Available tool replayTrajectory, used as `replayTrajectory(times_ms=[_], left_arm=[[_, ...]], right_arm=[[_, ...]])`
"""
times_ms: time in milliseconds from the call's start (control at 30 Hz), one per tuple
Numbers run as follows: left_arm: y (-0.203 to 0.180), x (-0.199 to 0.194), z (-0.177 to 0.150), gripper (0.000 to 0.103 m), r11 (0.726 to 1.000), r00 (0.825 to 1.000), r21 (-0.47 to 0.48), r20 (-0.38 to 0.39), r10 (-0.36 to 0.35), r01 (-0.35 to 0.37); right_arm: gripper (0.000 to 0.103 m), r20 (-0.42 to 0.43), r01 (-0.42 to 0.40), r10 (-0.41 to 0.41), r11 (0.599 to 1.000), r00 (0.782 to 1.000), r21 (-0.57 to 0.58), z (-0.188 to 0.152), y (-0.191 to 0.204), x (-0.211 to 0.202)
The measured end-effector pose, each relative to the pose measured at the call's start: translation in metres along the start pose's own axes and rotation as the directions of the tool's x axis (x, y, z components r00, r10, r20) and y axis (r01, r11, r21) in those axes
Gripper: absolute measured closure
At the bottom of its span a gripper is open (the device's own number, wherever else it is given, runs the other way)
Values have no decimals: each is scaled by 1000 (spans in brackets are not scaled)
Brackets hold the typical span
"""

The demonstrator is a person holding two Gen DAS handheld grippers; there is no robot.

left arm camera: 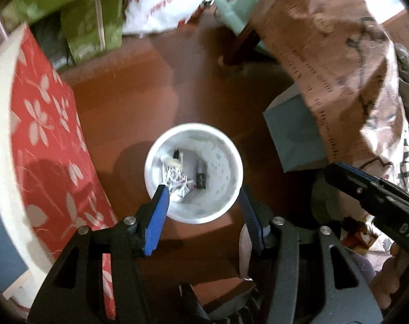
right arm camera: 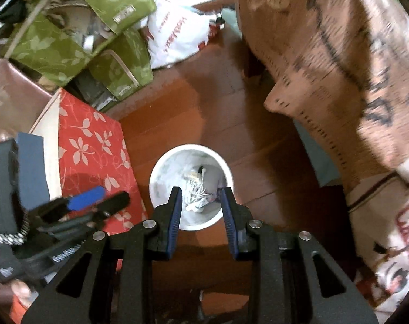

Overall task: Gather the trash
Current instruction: 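Move both open tools back to the pen and USB stick on the bed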

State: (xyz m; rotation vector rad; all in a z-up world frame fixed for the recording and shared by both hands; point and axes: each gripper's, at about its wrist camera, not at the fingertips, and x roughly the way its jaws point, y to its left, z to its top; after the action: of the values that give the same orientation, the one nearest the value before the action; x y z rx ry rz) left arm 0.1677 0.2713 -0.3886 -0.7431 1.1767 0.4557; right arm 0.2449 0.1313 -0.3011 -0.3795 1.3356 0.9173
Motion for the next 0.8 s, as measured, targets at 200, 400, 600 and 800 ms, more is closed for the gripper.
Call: replayTrajectory(times_ms=[200, 400, 600, 800], left_arm=[[-36, -61, 2, 50, 995, 991, 96, 134, 4, -17], [-91, -111, 1, 50, 976, 967, 211, 255, -7, -48], [-156, -155, -1, 50, 946, 939, 324, 332, -87, -27], [-226, -180, -3, 48, 896, 917, 444, 362, -167, -12]], right_arm=[[76, 134, 8, -6, 1000, 991, -20, -5, -10, -59], [76, 282, 51, -42, 998, 959, -24, -16, -21, -123], [59, 418, 86, -88, 996, 904, 24, -35, -47, -182], [52, 523, 146, -178, 984, 834, 102, -58, -93, -236]])
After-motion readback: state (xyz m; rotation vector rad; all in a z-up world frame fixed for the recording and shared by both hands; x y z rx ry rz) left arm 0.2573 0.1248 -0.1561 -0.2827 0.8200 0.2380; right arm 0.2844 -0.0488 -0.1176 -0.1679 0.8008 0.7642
